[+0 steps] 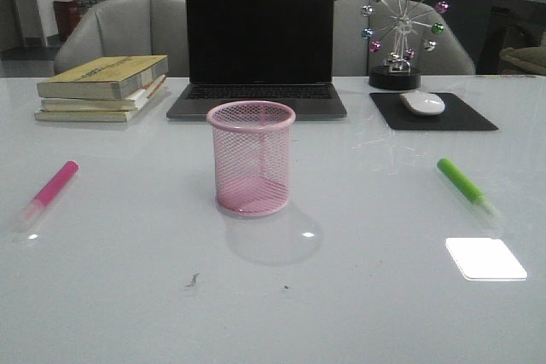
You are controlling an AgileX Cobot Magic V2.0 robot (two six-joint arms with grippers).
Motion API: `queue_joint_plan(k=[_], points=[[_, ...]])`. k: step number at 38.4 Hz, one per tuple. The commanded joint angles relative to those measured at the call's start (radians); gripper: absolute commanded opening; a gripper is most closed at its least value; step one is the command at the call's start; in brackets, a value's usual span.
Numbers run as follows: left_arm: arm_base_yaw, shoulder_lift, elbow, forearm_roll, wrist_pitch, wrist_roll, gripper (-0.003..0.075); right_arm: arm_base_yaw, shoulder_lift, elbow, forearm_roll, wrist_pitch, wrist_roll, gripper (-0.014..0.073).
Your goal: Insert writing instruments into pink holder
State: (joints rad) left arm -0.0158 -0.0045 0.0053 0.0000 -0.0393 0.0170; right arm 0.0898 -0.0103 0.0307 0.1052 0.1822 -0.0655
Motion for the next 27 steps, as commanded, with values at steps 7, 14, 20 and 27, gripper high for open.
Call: queue_joint_plan(k=[7,14,20,27], points=[[-0.003,0.011,0.003,-0.006,-0.083,-0.002,0.0092,-0.005,-0.018,0.001,-0.007,-0.083,-0.005,0.0050],[-0.003,0.011,0.003,-0.006,-0.083,-0.002,0.0092,-0.005,-0.018,0.001,-0.007,-0.102,-0.005,0.0050],[-0.003,0.011,0.003,-0.006,-0.141,-0.002,0.0092,-0.005,-0.018,0.001,-0.007,-0.222,-0.005,0.0050],[-0.003,0.011,-0.042,-0.006,-0.359,-0.006,0.0092,-0.005,-0.018,-0.016,0.002,-0.543,0.010,0.0050]])
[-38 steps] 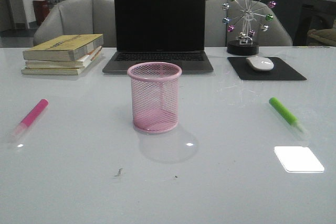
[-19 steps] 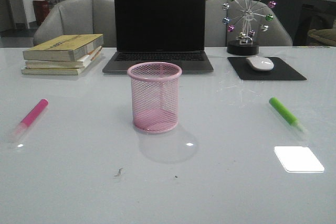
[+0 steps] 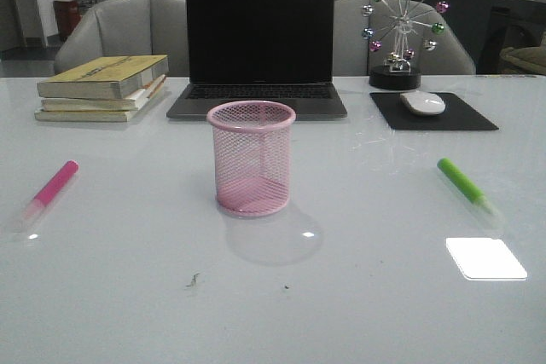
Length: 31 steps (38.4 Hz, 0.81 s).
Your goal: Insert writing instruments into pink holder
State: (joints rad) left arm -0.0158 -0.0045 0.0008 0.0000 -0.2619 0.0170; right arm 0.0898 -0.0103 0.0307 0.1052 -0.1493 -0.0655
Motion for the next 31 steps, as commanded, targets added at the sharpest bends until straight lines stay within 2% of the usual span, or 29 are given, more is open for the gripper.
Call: queue_joint_plan(k=[1,5,8,12,16,21,25,31], points=[[-0.003,0.011,-0.064,-0.006,-0.136,-0.006,0.0092,-0.005,-0.018,-0.035,0.002,-0.222,0.026,0.0050],[-0.003,0.017,-0.195,0.000,-0.116,-0.006,0.0092,-0.005,-0.018,-0.162,0.002,-0.182,0.041,0.0050],[-0.003,0.043,-0.312,0.055,-0.093,-0.006,0.0092,-0.005,-0.009,-0.299,-0.011,-0.094,0.040,0.0050],[-0.003,0.112,-0.434,0.154,-0.090,-0.006,0.0092,-0.005,0.048,-0.438,-0.082,0.019,0.039,0.0050],[-0.003,0.205,-0.546,0.167,-0.024,-0.006,0.0092,-0.005,0.134,-0.524,-0.146,0.075,0.039,0.0050],[-0.003,0.340,-0.632,0.151,0.108,-0.006,0.0092,-0.005,0.265,-0.571,-0.179,0.073,0.039,0.0050],[-0.003,0.443,-0.637,0.077,0.151,-0.006,0.0092,-0.005,0.378,-0.573,-0.179,0.081,0.039,0.0050],[-0.003,0.587,-0.637,0.071,0.186,-0.006,0.0109,-0.005,0.529,-0.573,-0.179,0.096,0.040,0.0054]])
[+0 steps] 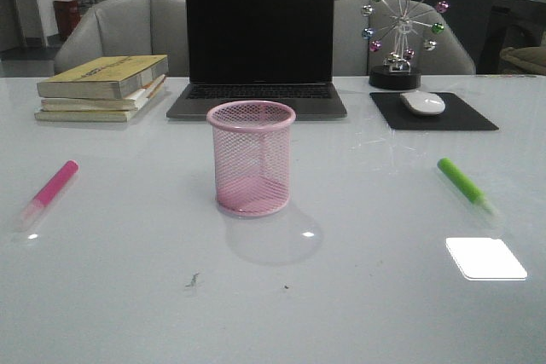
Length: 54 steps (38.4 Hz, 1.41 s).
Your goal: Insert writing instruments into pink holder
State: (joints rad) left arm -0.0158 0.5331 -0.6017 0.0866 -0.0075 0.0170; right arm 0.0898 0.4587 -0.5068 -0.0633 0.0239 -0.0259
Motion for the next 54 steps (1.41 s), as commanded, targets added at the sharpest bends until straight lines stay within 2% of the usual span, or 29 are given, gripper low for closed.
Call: queue_joint_plan(k=[1,3,5,8,10,21,24,29,41,49,54], points=[[-0.003,0.072,-0.035,-0.016,-0.069,-0.006,0.0125,-0.005,0.078,-0.036,-0.011,-0.078,0.001,0.0063],[-0.003,0.111,-0.035,-0.016,-0.064,-0.006,0.0193,-0.005,0.117,-0.036,-0.010,-0.074,0.001,0.0113],[-0.003,0.141,-0.035,-0.020,-0.062,-0.006,0.0298,-0.005,0.145,-0.036,-0.010,-0.072,0.001,0.0192],[-0.003,0.177,-0.035,-0.053,-0.062,-0.006,0.0434,-0.005,0.179,-0.036,-0.009,-0.047,0.001,0.0351],[-0.003,0.196,-0.035,-0.056,-0.062,-0.006,0.0477,-0.005,0.195,-0.036,-0.007,-0.024,0.001,0.0414],[-0.003,0.291,-0.033,-0.066,-0.083,-0.006,0.0476,-0.005,0.240,-0.037,0.008,-0.024,0.002,0.0437],[-0.003,0.311,-0.033,-0.099,-0.074,-0.006,0.0476,-0.004,0.257,-0.046,0.063,0.030,0.014,0.0437],[-0.004,0.328,-0.049,-0.122,-0.048,-0.006,0.0476,-0.004,0.327,-0.122,0.147,0.213,0.016,0.0437],[-0.004,0.394,-0.230,-0.133,0.255,-0.006,0.0476,-0.004,0.733,-0.503,0.139,0.579,0.015,0.0437],[-0.004,0.492,-0.274,-0.212,0.383,-0.006,0.0476,-0.004,0.942,-0.628,0.139,0.657,0.007,0.0437],[-0.004,0.567,-0.308,-0.261,0.514,-0.006,0.0476,-0.004,1.080,-0.723,0.139,0.704,0.007,0.0437]])
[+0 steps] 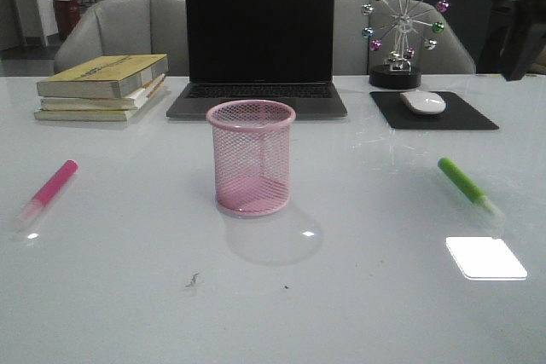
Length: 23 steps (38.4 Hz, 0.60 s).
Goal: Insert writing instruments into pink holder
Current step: 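Lower the right gripper over the lime-green marker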
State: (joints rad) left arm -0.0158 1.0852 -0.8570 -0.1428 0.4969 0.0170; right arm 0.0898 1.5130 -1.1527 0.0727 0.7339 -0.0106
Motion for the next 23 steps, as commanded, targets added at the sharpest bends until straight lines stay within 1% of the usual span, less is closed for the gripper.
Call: queue_joint_plan(k=[1,4,8,15,23], points=[[-0.004,0.031,-0.060,-0.033,0.037,-0.006,0.0476,-0.004,0.050,-0.104,0.003,0.021,-0.008,0.0437],[-0.004,0.065,-0.084,-0.033,0.119,-0.006,0.0476,-0.004,0.120,-0.173,0.003,0.088,-0.008,0.0437],[-0.004,0.090,-0.107,-0.033,0.166,-0.006,0.0476,-0.004,0.197,-0.251,0.003,0.152,-0.008,0.0437],[-0.004,0.098,-0.123,-0.033,0.179,-0.006,0.0476,-0.004,0.308,-0.376,0.003,0.232,-0.008,0.0437],[-0.004,0.098,-0.140,-0.033,0.179,-0.006,0.0476,-0.004,0.420,-0.460,0.003,0.283,-0.008,0.0437]])
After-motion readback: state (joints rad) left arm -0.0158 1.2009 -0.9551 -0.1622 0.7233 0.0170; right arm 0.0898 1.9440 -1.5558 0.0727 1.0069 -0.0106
